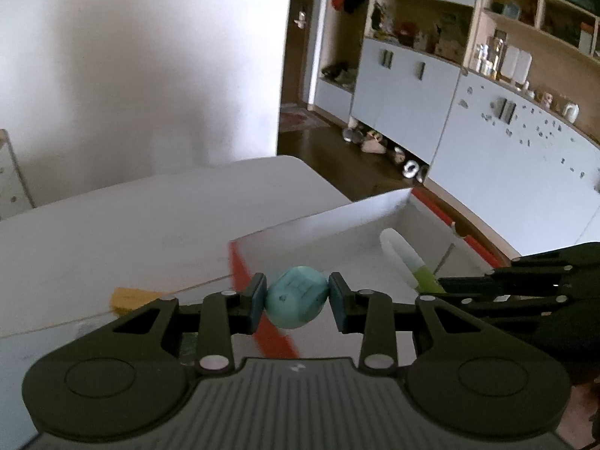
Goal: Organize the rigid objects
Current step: 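Grasp the teal eraser with the left tool while the right tool grasps the green glue stick, then lower both held items into the red box and open both tools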
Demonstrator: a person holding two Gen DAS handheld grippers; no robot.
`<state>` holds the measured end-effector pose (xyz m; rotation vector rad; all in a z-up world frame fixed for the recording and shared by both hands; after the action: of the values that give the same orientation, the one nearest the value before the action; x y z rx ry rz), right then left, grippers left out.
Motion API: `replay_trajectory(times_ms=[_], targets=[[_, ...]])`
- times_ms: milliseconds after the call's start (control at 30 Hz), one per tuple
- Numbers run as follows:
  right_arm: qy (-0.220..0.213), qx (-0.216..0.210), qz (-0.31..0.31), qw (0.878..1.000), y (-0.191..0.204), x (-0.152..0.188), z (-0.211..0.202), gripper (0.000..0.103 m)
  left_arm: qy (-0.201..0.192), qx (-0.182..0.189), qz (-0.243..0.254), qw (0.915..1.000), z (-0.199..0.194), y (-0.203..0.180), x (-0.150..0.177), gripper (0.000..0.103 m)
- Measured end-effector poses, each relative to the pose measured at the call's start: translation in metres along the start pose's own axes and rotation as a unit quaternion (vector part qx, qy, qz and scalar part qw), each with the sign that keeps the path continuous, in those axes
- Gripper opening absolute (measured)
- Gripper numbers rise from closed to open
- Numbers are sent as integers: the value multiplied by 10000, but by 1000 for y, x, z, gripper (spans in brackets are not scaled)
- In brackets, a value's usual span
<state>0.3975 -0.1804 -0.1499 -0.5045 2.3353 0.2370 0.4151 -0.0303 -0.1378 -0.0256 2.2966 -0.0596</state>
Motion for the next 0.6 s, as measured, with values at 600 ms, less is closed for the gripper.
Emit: replay_trajectory(times_ms=[600], targets=[[697, 81, -150, 9974, -73, 29, 60, 16, 1258, -391, 89, 9912, 145, -52, 4, 35]])
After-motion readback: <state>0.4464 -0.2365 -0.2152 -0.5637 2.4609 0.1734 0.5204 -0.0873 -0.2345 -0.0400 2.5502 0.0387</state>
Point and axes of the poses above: each gripper's, at about its wrist camera, not at the fingertips, and z roughly the way its jaws point, y to its left, x to its underside, the point moved 8 cm from there along z, roughly the way its jaws point, and after that the axes turned 3 degrees about -z, right-handed, at the moved point
